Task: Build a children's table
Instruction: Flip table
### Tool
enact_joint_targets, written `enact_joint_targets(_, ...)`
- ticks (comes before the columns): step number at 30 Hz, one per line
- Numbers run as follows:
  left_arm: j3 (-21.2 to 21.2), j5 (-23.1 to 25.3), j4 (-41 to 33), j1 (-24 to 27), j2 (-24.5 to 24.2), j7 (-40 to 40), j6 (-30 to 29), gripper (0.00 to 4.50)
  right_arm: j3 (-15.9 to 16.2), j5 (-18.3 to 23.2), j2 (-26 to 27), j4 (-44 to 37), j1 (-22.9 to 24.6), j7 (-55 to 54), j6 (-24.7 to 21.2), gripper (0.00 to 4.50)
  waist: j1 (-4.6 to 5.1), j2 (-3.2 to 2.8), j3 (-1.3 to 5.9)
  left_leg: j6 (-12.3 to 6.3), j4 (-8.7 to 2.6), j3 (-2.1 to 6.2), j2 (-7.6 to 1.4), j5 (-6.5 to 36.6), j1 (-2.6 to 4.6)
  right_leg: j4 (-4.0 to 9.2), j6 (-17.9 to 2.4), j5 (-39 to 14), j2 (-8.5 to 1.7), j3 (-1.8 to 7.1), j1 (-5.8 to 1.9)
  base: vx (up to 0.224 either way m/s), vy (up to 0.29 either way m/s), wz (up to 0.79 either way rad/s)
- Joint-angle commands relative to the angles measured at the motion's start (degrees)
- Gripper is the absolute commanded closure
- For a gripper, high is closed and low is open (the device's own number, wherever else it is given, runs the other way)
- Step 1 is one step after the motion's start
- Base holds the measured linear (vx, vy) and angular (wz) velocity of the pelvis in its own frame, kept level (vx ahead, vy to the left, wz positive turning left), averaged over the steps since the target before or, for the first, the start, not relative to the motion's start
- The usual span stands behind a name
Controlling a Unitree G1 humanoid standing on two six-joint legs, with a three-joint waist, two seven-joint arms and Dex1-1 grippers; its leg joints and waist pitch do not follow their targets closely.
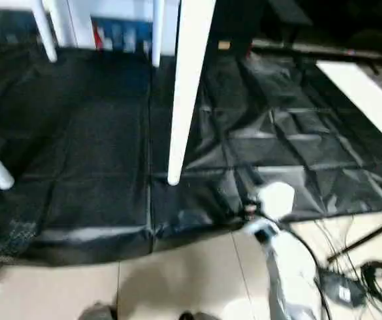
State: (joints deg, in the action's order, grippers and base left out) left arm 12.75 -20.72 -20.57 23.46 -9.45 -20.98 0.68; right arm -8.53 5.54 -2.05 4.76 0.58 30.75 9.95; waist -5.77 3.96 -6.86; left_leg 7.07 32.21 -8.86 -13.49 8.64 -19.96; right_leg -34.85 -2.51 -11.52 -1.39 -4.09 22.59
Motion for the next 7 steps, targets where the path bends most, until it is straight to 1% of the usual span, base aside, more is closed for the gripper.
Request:
enact_joint_targets(1,-1.87,5.82,2.85,-4.71,3.16,5.77,-1.28,0.07,2.06,-6.65,1.65,-1.71,-0.69,-6.19,-9.07,0.00,0.89,-1.30,2.71,0.50,-3.36,0.21,0.90,28.44,1.36,8.56,3.54,-38.99,-4.36,1.62,-0.82,-0.054,0.022,-0.08)
enact_joint_targets(2,-1.92,6.63,3.38,-5.81,3.90,7.27,-1.68,0.07,3.00,-7.62,1.90,-2.30,-1.05,-7.60,-11.97,0.00,1.05,-1.43,2.70,0.62,-3.14,0.34,1.08,29.10,1.68,8.97,3.81,-39.85,-4.43,1.22,-0.74,-0.069,0.021,-0.04)
enact_joint_targets(3,-2.06,6.62,3.38,-6.37,4.27,7.97,-1.95,0.07,3.14,-7.84,2.38,-2.74,-1.14,-8.83,-12.16,0.00,1.28,-1.48,2.68,0.49,-2.98,0.47,1.17,29.55,1.96,9.45,4.04,-40.40,-4.52,0.77,-0.77,-0.077,0.028,-0.10)
enact_joint_targets(4,-2.23,6.50,3.23,-6.59,4.37,8.29,-2.07,0.07,3.19,-7.62,2.63,-3.18,-1.05,-9.46,-11.90,0.00,2.12,-2.42,2.59,-0.49,-3.74,1.36,0.16,33.88,1.77,10.35,4.01,-38.61,-4.71,-2.12,-2.48,-0.077,0.028,-0.10)
enact_joint_targets(5,-2.69,6.20,2.73,-6.50,4.16,8.85,-2.38,0.07,3.22,-7.35,2.61,-3.57,-0.75,-10.41,-11.58,0.00,2.61,-2.76,2.50,-0.77,-5.12,2.00,-1.03,37.69,0.67,8.76,3.61,-34.18,-4.26,-3.14,-4.08,-0.072,0.048,-0.26)
enact_joint_targets(6,-3.02,6.14,2.42,-6.45,3.98,9.33,-2.59,0.07,3.25,-7.10,2.46,-3.55,-0.66,-11.05,-12.19,0.00,0.77,-3.45,3.08,-0.90,-8.90,3.37,-4.22,46.00,-4.22,-4.02,0.45,-14.49,-4.36,-0.75,-8.31,-0.105,0.007,-0.27)
enact_joint_targets(7,-3.33,6.20,2.19,-6.48,3.79,9.85,-2.86,0.07,3.36,-6.87,2.18,-3.47,-0.70,-11.51,-13.28,0.00,-0.35,-2.25,2.56,-1.61,-10.18,1.52,-3.40,49.01,-3.02,-5.99,0.53,-13.89,-3.58,2.12,-5.74,-0.105,0.007,-0.27)
